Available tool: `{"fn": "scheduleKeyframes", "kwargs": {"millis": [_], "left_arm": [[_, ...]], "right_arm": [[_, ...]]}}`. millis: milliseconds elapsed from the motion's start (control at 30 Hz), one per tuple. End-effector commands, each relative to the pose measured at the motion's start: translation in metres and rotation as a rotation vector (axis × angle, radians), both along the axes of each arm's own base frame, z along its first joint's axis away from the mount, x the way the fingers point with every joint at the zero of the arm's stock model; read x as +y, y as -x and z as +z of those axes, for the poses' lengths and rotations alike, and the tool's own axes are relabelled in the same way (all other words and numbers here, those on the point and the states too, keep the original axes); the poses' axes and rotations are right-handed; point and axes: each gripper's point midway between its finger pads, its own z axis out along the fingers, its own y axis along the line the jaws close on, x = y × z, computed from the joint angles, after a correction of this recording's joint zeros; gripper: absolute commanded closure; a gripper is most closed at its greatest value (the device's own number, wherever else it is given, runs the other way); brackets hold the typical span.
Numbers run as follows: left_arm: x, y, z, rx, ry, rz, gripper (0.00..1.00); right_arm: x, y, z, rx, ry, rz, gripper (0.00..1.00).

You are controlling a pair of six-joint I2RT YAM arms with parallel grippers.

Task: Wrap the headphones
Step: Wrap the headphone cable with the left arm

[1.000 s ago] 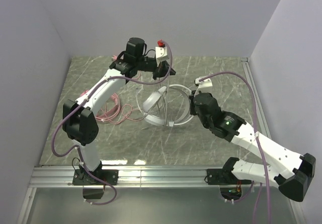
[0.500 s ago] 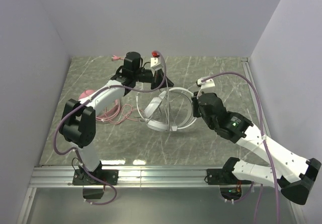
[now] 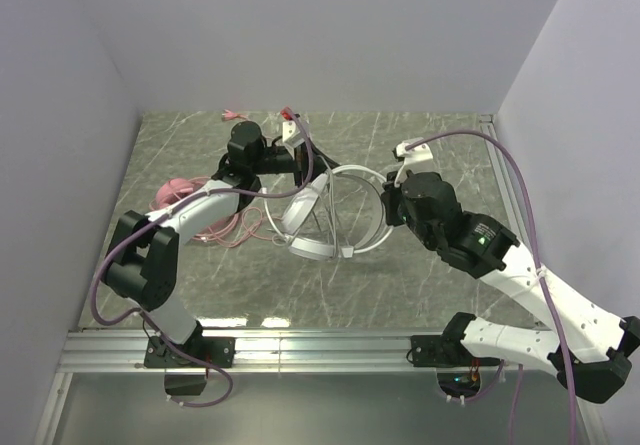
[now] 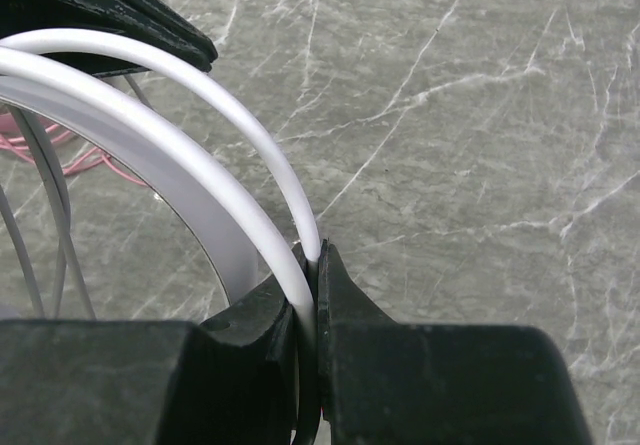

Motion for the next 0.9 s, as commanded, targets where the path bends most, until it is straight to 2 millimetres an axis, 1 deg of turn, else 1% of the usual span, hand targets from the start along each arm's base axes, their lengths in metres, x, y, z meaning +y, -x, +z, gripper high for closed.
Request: {"fn": "scheduleKeyframes", "kwargs": {"millis": [0,33,100,133,167,233,433,467,500,533,600,667,700,767,800,867], "left_arm": [[0.006,-0.015,0.007,0.021,0.034,0.114,0.96],[0.005,-0.012,0.005,0.027,0.032,0.111,0.96],[0.004,-0.012,0.005,0.034,0.042,0.121,0.94],[0.004,-0.011,0.002,0.047,0.042,0.124,0.93],[0.003,-0.012,0.002,0.046,0.050,0.129,0.92],[0.003,-0.011,-0.001,0.075,0.056,0.133,0.91],[0.003,-0.005,-0.002,0.095,0.102,0.122,0.88],[0.003,-0.003,-0.003,0.095,0.106,0.115,0.87],[0.003,-0.002,-0.003,0.097,0.109,0.112,0.85],[0.002,-0.001,-0.003,0.097,0.110,0.111,0.84],[0.000,0.001,-0.005,0.097,0.108,0.108,0.81],[0.000,0.001,-0.004,0.097,0.112,0.106,0.79],[0.000,0.003,-0.005,0.103,0.112,0.102,0.78],[0.000,0.004,-0.002,0.097,0.122,0.098,0.77],[0.000,0.005,-0.004,0.109,0.123,0.096,0.77],[0.000,0.007,-0.004,0.108,0.133,0.088,0.77]], "right_arm": [[0.023,0.006,0.077,-0.126,-0.221,0.083,1.00],[0.023,0.006,0.077,-0.124,-0.218,0.076,1.00],[0.023,0.006,0.083,-0.131,-0.223,0.078,1.00],[0.023,0.005,0.084,-0.128,-0.221,0.078,1.00],[0.023,0.006,0.089,-0.134,-0.225,0.079,1.00],[0.024,0.005,0.089,-0.129,-0.217,0.081,1.00],[0.019,0.003,0.104,-0.148,-0.229,0.053,1.00],[0.018,0.002,0.109,-0.155,-0.233,0.047,1.00],[0.018,0.001,0.108,-0.150,-0.224,0.040,1.00],[0.017,0.001,0.113,-0.157,-0.228,0.032,1.00],[0.018,-0.001,0.113,-0.145,-0.220,0.026,1.00],[0.018,-0.002,0.118,-0.147,-0.228,0.016,1.00],[0.019,-0.004,0.117,-0.143,-0.225,0.016,1.00],[0.019,-0.005,0.123,-0.149,-0.239,0.010,1.00],[0.020,-0.006,0.124,-0.149,-0.238,0.007,1.00],[0.020,-0.007,0.131,-0.158,-0.251,0.002,1.00]]}}
